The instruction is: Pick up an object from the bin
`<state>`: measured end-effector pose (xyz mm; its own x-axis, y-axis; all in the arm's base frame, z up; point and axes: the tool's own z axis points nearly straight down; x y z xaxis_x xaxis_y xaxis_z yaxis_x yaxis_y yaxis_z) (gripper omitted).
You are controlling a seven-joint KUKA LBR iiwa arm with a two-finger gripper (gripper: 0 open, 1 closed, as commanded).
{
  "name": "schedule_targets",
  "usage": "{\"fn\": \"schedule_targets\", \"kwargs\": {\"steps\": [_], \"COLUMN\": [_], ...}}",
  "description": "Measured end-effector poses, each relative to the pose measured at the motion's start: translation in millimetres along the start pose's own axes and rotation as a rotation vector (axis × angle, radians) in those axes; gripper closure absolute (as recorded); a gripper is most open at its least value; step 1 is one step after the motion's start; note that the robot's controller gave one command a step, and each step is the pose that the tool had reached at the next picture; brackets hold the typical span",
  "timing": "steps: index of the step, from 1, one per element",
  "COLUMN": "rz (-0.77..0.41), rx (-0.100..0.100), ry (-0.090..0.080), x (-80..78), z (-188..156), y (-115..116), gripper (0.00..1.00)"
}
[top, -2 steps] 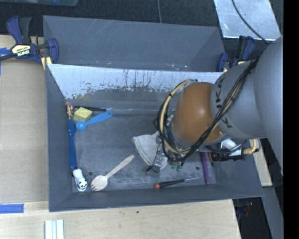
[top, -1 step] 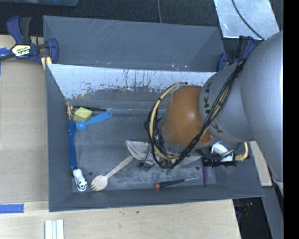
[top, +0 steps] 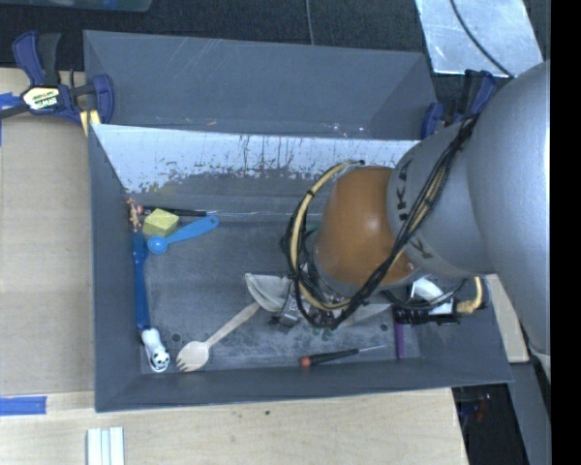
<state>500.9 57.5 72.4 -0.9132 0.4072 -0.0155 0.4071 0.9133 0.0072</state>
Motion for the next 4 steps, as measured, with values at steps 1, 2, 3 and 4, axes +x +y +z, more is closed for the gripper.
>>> {"fn": "schedule_targets", "kwargs": {"steps": [1,2,3,4], "rz": [0.000,-0.001,-0.003,-0.004], "rx": [0.000,0.005,0.002,0.001], "ry": [0.000,0.008,0.003,0.001], "x": [0.5,1.9,-0.1,-0.8], "z": [-8,-42,-76,-99], "y": [0,-2,-1,-1], "gripper": [1.00,1.00,1.00,1.00]}}
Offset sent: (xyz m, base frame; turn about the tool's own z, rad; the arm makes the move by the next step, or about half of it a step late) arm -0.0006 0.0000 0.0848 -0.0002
